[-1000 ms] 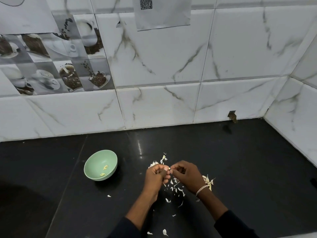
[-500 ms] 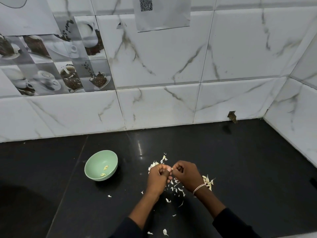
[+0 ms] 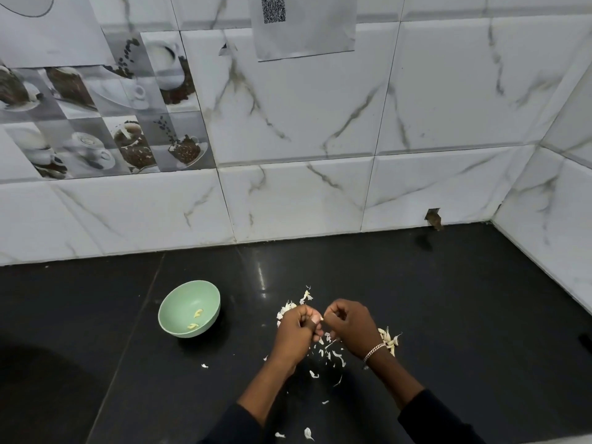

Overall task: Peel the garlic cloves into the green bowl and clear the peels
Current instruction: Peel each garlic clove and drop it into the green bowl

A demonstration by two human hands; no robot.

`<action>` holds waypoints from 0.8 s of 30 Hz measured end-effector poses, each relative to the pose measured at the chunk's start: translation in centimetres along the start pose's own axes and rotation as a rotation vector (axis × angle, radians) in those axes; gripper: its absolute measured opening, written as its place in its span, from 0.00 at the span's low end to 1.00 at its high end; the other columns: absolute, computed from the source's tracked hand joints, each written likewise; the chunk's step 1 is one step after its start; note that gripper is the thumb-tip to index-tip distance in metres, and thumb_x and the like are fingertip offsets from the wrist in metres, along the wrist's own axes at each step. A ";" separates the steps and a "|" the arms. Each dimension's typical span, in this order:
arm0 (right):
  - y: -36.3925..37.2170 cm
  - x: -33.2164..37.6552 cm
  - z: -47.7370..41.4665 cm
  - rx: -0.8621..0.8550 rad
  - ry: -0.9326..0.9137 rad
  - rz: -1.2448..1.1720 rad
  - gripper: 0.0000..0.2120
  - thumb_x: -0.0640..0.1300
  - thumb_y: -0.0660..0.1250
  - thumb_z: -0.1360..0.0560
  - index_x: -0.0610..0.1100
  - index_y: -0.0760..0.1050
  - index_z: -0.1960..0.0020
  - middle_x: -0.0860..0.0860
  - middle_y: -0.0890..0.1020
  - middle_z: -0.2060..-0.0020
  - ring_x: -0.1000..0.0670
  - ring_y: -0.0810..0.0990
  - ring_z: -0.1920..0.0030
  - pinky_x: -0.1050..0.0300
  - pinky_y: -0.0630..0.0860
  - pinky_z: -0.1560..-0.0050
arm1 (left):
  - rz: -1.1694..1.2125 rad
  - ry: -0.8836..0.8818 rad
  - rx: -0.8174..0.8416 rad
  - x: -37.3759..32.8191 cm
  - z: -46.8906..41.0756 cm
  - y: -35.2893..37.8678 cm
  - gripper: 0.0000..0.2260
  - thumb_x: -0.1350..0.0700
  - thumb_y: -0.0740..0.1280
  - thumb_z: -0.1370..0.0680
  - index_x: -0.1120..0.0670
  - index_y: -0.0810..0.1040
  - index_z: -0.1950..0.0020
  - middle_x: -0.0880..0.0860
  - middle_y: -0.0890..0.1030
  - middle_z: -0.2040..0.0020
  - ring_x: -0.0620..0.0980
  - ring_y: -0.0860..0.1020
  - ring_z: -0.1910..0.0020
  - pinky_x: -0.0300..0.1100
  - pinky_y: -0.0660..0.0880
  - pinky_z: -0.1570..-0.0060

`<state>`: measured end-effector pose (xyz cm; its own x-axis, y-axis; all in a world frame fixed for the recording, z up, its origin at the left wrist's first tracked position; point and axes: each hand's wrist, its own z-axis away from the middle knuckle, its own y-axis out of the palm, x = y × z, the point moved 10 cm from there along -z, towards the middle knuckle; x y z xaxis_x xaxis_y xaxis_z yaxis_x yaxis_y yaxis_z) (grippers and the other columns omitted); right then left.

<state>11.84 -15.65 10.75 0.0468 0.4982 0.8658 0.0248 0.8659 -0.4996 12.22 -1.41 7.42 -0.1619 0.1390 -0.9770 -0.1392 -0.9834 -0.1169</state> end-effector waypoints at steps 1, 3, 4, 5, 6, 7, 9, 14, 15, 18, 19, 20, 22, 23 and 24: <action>0.0 -0.3 -0.1 0.005 0.019 -0.032 0.07 0.39 0.67 0.26 0.39 0.78 0.62 0.49 0.80 0.74 0.56 0.79 0.75 0.60 0.74 0.69 | 0.002 0.003 -0.003 0.0 0.0 0.0 0.08 0.65 0.63 0.18 0.60 0.78 0.56 0.52 0.80 0.67 0.46 0.77 0.68 0.39 0.76 0.63; 0.0 -0.6 -0.2 0.022 0.040 -0.112 0.10 0.38 0.65 0.23 0.39 0.78 0.62 0.48 0.80 0.73 0.52 0.79 0.74 0.58 0.74 0.71 | 0.024 0.005 -0.019 0.0 0.1 -0.2 0.08 0.65 0.63 0.18 0.61 0.78 0.56 0.52 0.80 0.66 0.47 0.78 0.67 0.38 0.76 0.64; 0.1 -0.8 -0.2 0.033 0.040 -0.150 0.11 0.39 0.65 0.22 0.39 0.79 0.62 0.48 0.80 0.72 0.50 0.79 0.74 0.57 0.74 0.71 | 0.038 0.003 -0.028 0.1 0.1 -0.3 0.07 0.65 0.63 0.18 0.62 0.78 0.55 0.53 0.80 0.66 0.47 0.77 0.67 0.38 0.75 0.64; 0.1 -0.8 -0.2 0.042 0.032 -0.164 0.11 0.40 0.66 0.22 0.39 0.79 0.62 0.48 0.81 0.72 0.50 0.80 0.73 0.57 0.75 0.71 | 0.054 0.001 -0.034 0.2 0.1 -0.4 0.07 0.65 0.64 0.18 0.64 0.78 0.55 0.53 0.80 0.66 0.47 0.77 0.67 0.37 0.75 0.65; 0.1 -0.6 -0.1 0.053 0.018 -0.166 0.09 0.40 0.68 0.22 0.39 0.80 0.60 0.48 0.82 0.71 0.51 0.80 0.72 0.57 0.76 0.70 | 0.079 -0.004 -0.036 0.3 0.1 -0.4 0.07 0.65 0.64 0.18 0.65 0.78 0.55 0.54 0.80 0.65 0.48 0.77 0.67 0.37 0.75 0.65; 0.1 -0.5 0.0 0.062 0.000 -0.162 0.06 0.40 0.70 0.23 0.41 0.80 0.58 0.47 0.83 0.69 0.51 0.81 0.70 0.57 0.78 0.67 | 0.112 -0.015 -0.035 0.4 0.1 -0.4 0.07 0.65 0.65 0.19 0.65 0.79 0.55 0.55 0.81 0.65 0.48 0.77 0.67 0.37 0.75 0.66; 0.1 0.0 0.2 0.062 -0.062 -0.154 0.03 0.38 0.74 0.26 0.44 0.82 0.54 0.48 0.85 0.63 0.53 0.83 0.65 0.60 0.80 0.61 | 0.180 -0.049 -0.024 0.8 0.1 -0.2 0.07 0.65 0.66 0.19 0.65 0.80 0.55 0.56 0.82 0.64 0.48 0.77 0.67 0.37 0.74 0.66; 0.2 0.3 0.0 0.031 -0.137 -0.020 0.04 0.38 0.76 0.28 0.46 0.85 0.55 0.53 0.85 0.62 0.58 0.83 0.62 0.69 0.75 0.59 | 0.209 -0.087 0.024 1.2 0.2 0.3 0.07 0.63 0.66 0.19 0.63 0.80 0.55 0.56 0.84 0.61 0.47 0.78 0.65 0.37 0.75 0.65; 0.3 0.2 0.0 0.035 -0.125 -0.015 0.03 0.38 0.75 0.28 0.45 0.84 0.56 0.52 0.85 0.64 0.59 0.82 0.64 0.70 0.75 0.60 | 0.193 -0.076 0.033 1.1 0.1 0.3 0.07 0.63 0.66 0.19 0.63 0.80 0.55 0.57 0.85 0.60 0.47 0.78 0.66 0.37 0.74 0.65; 0.7 -0.4 -0.2 0.067 -0.090 -0.054 0.02 0.38 0.72 0.24 0.43 0.82 0.56 0.49 0.85 0.66 0.56 0.83 0.67 0.64 0.78 0.62 | 0.153 -0.063 0.037 1.1 0.0 0.2 0.07 0.63 0.65 0.18 0.65 0.79 0.54 0.64 0.84 0.60 0.47 0.78 0.66 0.39 0.74 0.66; 0.7 -0.6 -0.3 0.071 -0.068 -0.083 0.03 0.38 0.70 0.23 0.41 0.81 0.56 0.48 0.85 0.66 0.53 0.84 0.67 0.61 0.80 0.62 | 0.147 -0.069 0.027 1.2 0.0 0.0 0.07 0.63 0.65 0.18 0.64 0.79 0.55 0.64 0.82 0.62 0.48 0.78 0.65 0.39 0.74 0.66; 0.7 -0.9 -0.3 0.073 -0.038 -0.128 0.04 0.38 0.69 0.22 0.39 0.80 0.55 0.47 0.84 0.66 0.50 0.84 0.66 0.58 0.81 0.63 | 0.146 -0.084 0.012 1.4 -0.1 -0.2 0.07 0.62 0.65 0.19 0.63 0.78 0.56 0.63 0.81 0.64 0.49 0.78 0.66 0.39 0.74 0.66; 0.8 -1.4 -0.5 0.071 0.033 -0.240 0.06 0.36 0.64 0.20 0.36 0.76 0.55 0.46 0.81 0.67 0.47 0.83 0.68 0.55 0.80 0.66 | 0.134 -0.112 -0.023 2.0 -0.1 -0.7 0.07 0.62 0.67 0.20 0.61 0.77 0.58 0.58 0.78 0.68 0.48 0.77 0.69 0.39 0.73 0.68; 0.8 -1.6 -0.5 0.072 0.067 -0.283 0.08 0.35 0.61 0.19 0.35 0.75 0.56 0.46 0.79 0.68 0.47 0.81 0.69 0.55 0.78 0.68 | 0.109 -0.114 -0.042 2.4 -0.1 -1.0 0.08 0.62 0.69 0.21 0.60 0.75 0.59 0.57 0.78 0.69 0.48 0.77 0.70 0.38 0.72 0.70; 0.8 -1.8 -0.4 0.071 0.093 -0.309 0.10 0.35 0.58 0.19 0.36 0.73 0.57 0.46 0.78 0.69 0.47 0.80 0.71 0.56 0.76 0.70 | 0.065 -0.112 -0.058 2.8 -0.1 -1.3 0.09 0.62 0.70 0.22 0.59 0.74 0.61 0.56 0.78 0.70 0.48 0.76 0.71 0.37 0.71 0.71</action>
<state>12.18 -15.85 8.82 0.1387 0.2080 0.9682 -0.0177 0.9781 -0.2076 12.07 0.24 4.81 -0.2774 0.0838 -0.9571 -0.0687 -0.9954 -0.0672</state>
